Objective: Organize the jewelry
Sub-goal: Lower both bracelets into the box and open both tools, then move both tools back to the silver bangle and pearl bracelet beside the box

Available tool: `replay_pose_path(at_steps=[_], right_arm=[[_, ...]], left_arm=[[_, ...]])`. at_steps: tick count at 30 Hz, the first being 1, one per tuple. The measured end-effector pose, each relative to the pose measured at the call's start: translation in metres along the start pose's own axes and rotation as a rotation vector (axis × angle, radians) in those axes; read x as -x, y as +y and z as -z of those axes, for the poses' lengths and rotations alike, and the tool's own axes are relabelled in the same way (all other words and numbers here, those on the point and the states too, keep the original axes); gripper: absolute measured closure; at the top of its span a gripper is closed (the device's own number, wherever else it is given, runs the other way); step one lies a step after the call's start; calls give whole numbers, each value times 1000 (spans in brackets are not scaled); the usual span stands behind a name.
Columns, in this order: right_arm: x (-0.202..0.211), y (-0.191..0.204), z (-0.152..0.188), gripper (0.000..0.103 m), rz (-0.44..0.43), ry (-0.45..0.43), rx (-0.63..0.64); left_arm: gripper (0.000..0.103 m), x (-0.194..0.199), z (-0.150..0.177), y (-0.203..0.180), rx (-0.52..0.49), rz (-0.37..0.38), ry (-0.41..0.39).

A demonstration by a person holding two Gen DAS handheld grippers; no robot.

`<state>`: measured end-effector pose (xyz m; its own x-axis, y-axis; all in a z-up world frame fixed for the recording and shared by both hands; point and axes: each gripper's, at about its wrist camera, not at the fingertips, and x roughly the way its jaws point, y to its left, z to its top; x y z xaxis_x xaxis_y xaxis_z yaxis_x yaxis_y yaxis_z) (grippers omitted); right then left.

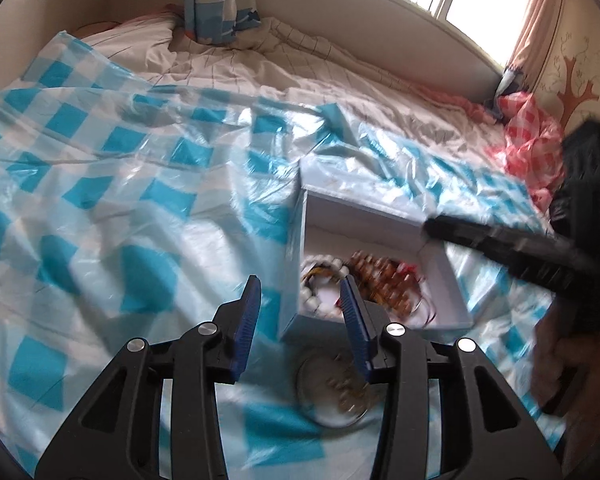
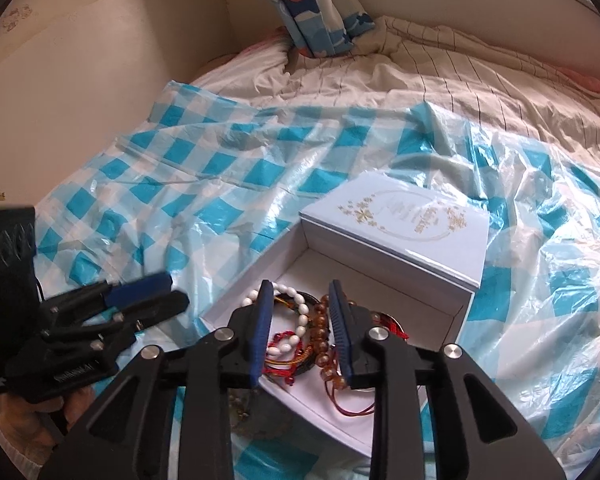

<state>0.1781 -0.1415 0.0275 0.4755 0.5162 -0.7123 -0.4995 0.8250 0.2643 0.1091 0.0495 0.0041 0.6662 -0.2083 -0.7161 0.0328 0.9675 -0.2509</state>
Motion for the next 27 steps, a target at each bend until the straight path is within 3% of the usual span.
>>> replay_pose_path(at_steps=[8, 27], right_arm=[[26, 17, -10, 69, -13, -40, 21], [78, 42, -19, 60, -27, -101, 54]], left_arm=[[64, -9, 21, -7, -51, -11, 63], [64, -9, 29, -14, -64, -5, 81]])
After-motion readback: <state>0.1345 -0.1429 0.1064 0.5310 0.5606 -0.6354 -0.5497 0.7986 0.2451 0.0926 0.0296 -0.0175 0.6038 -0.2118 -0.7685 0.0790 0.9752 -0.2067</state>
